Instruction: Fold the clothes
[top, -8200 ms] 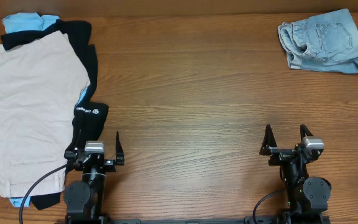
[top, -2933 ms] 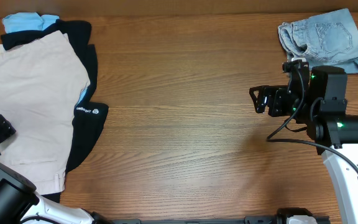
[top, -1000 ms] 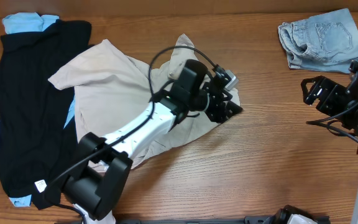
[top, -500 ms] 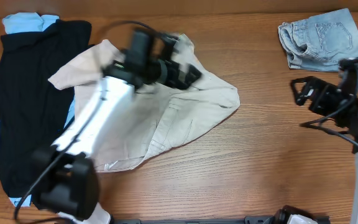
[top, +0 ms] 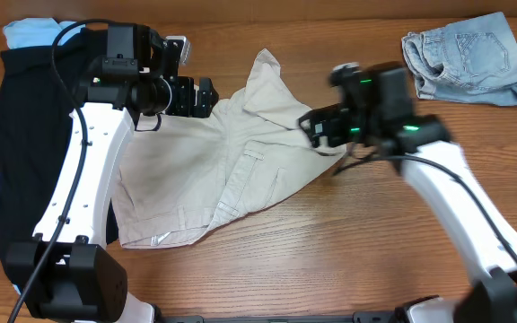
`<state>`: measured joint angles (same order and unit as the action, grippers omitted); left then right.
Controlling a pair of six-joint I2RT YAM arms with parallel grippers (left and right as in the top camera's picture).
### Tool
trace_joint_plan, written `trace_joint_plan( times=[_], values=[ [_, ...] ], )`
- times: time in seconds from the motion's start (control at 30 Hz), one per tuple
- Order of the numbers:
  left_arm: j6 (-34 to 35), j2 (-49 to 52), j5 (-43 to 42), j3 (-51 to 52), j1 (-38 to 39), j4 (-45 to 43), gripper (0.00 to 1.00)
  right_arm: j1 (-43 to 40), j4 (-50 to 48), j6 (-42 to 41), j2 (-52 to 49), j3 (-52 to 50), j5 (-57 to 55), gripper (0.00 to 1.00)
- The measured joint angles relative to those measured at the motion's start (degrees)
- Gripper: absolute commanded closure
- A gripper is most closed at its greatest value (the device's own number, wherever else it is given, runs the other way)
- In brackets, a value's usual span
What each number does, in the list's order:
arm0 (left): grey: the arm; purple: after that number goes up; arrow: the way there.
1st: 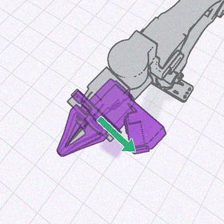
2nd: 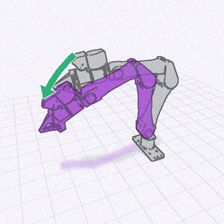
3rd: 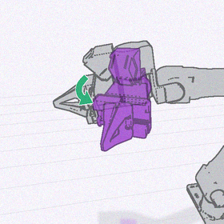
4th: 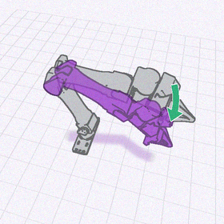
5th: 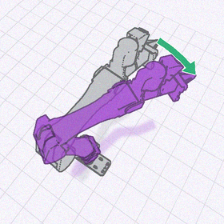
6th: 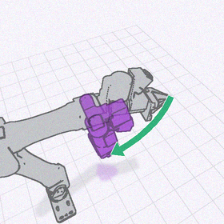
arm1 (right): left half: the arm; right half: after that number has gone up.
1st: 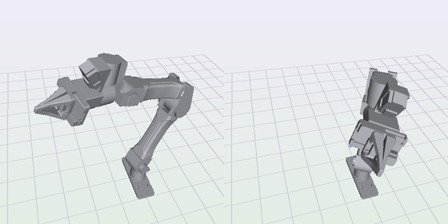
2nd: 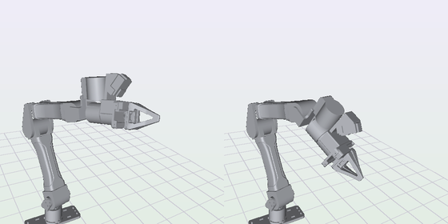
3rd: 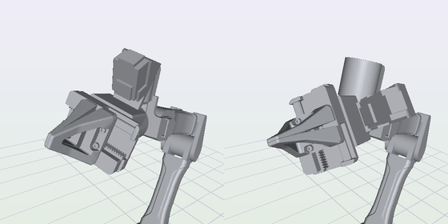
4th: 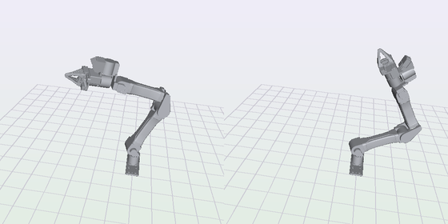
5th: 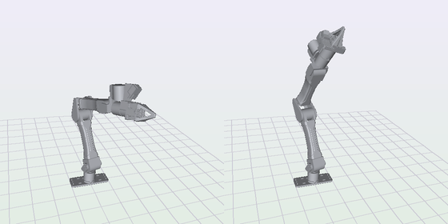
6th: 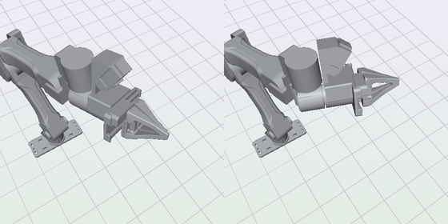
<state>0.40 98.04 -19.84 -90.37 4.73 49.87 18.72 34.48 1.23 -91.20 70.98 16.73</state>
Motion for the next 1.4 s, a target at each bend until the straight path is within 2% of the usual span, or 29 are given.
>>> trace_joint_plan(
  times=[0.2,0.43,0.63,0.93,1.03,1.1,1.17,1.23,1.4],
  values=[
    [-1.64,0.0,1.7,0.0,0.0,-0.02,0.0,5.22,-1.77,3.34,-10.29,0.0,-4.33,0.07],
    [-2.16,0.0,3.74,0.0,0.0,-0.04,0.0,5.66,-0.85,5.55,-14.01,0.0,-5.79,0.07],
    [-2.34,0.0,4.7,-0.02,0.0,-0.04,0.0,5.66,-0.98,7.87,-14.69,0.0,-6.05,0.18],
    [-2.54,0.24,5.11,0.0,0.0,0.0,0.0,5.68,-1.16,9.33,-16.39,0.0,-5.57,0.27],
    [-2.58,0.44,5.14,0.0,0.0,0.13,0.0,5.68,-1.49,9.38,-16.5,0.0,-5.53,0.4],
    [-2.73,0.48,5.14,0.0,0.0,0.15,0.0,5.68,-1.33,9.49,-16.65,0.0,-5.51,0.59],
    [-2.99,0.48,5.14,-0.02,0.0,0.15,0.0,5.7,-0.85,9.94,-16.83,0.0,-5.53,0.7],
    [-3.45,0.48,5.14,0.0,0.0,0.22,0.0,5.68,-0.11,9.7,-16.98,0.02,-5.55,0.77],
    [-3.85,0.5,5.42,0.0,0.0,0.48,0.0,5.68,4.48,8.13,-16.85,0.48,-4.94,0.86]
  ],
)
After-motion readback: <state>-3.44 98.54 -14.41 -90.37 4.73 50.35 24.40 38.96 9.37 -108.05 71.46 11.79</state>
